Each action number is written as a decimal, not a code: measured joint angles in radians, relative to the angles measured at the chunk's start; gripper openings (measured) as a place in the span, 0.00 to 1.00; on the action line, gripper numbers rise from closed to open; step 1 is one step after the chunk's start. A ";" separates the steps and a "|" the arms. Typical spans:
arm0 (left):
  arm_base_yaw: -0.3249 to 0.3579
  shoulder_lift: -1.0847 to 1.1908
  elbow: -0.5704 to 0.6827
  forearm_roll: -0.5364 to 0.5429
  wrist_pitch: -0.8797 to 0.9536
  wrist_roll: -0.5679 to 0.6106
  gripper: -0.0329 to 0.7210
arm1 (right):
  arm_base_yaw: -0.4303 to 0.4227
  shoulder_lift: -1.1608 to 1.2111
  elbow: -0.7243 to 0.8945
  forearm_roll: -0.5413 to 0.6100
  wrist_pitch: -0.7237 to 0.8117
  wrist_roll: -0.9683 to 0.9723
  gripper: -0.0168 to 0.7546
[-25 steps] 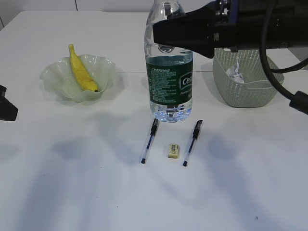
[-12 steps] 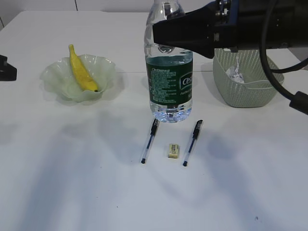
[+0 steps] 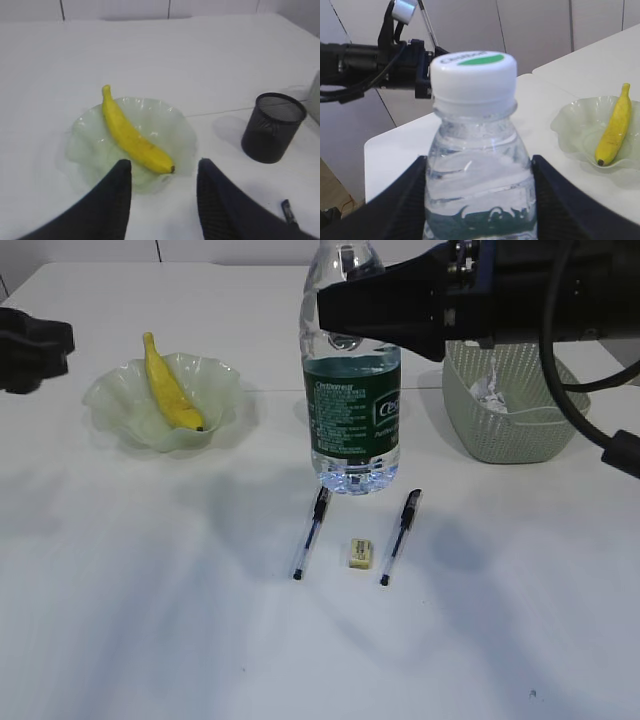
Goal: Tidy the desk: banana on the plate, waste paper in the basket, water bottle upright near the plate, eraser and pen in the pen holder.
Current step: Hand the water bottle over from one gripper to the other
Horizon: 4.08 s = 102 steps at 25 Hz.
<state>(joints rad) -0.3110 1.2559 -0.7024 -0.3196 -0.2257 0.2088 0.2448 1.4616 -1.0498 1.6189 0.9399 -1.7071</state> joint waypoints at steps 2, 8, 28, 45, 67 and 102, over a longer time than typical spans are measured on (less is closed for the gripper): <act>-0.066 0.000 0.061 0.000 -0.108 0.000 0.45 | 0.000 0.000 0.000 0.000 0.000 0.000 0.58; -0.244 0.000 0.143 0.055 -0.278 -0.095 0.38 | 0.000 0.000 0.000 0.000 0.000 0.000 0.58; -0.277 0.009 0.145 1.053 -0.474 -0.903 0.42 | 0.000 0.000 0.000 0.036 0.004 -0.002 0.52; -0.277 0.181 0.145 0.947 -0.751 -0.909 0.83 | 0.000 0.002 0.000 0.007 0.063 -0.002 0.52; -0.277 0.197 0.108 1.058 -0.785 -0.920 0.94 | 0.128 0.002 0.000 0.003 0.092 -0.044 0.51; -0.264 0.211 0.110 0.844 -0.700 -0.731 0.59 | 0.140 0.002 -0.006 -0.070 -0.129 0.000 0.68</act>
<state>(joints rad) -0.5750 1.4666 -0.5927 0.5247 -0.9260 -0.5218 0.3852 1.4637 -1.0556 1.5489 0.8109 -1.7071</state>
